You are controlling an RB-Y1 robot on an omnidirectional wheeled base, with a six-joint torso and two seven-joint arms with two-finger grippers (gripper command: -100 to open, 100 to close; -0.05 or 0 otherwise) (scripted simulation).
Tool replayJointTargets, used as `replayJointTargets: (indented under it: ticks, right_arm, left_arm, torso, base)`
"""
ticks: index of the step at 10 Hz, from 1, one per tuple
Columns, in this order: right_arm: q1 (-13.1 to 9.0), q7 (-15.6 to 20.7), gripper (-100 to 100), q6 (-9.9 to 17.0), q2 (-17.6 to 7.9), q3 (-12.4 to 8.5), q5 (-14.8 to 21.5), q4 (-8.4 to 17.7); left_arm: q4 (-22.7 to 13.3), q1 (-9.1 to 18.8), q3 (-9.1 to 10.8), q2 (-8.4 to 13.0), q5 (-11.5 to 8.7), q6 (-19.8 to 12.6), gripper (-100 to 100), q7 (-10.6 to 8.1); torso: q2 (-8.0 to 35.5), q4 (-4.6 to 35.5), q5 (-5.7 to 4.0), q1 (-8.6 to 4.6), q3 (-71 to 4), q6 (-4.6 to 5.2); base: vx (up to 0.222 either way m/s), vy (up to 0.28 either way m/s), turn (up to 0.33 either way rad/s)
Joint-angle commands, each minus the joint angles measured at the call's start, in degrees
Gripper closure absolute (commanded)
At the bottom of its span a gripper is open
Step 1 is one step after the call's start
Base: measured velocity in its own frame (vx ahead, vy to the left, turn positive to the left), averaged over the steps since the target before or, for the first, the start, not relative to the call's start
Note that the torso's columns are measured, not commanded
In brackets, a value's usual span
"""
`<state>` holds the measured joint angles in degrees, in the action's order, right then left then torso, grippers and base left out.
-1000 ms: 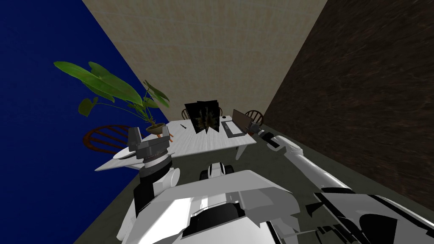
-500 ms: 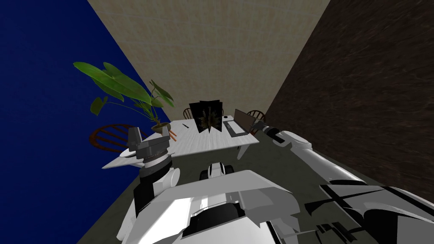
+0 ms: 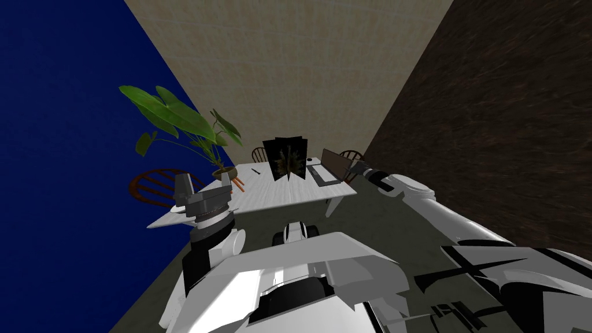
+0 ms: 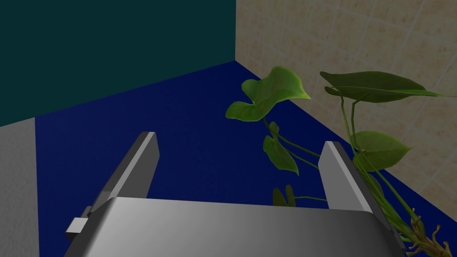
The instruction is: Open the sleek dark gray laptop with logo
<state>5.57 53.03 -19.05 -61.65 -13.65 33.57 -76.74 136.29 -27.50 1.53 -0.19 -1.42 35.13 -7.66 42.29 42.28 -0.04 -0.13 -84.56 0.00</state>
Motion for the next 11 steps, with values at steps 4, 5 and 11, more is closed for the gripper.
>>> replayJointTargets:
  ticks: [4,5,11]
  right_arm:
    - [0.4,5.1,100,1.6,2.4,-0.1,3.2,-2.6]
    - [0.4,5.6,100,1.6,2.4,-0.1,3.2,-2.6]
    - [1.1,14.8,100,4.4,6.3,-0.2,8.6,-6.9]
  left_arm:
    - [0.0,0.0,0.0,0.0,0.0,0.0,0,0.0]
    - [0.0,0.0,0.0,0.0,0.0,0.0,0,0.0]
    - [0.0,0.0,0.0,0.0,0.0,0.0,0,0.0]
  torso:
    - [0.0,0.0,0.08,0.26,0.0,-0.01]
    - [0.0,0.0,0.08,0.27,0.0,-0.01]
    - [0.0,0.0,0.03,0.12,0.0,0.0]
  base:
    - [-0.003,0.031,-0.004]
    - [-0.002,0.047,-0.001]
    - [-0.002,0.043,-0.004]
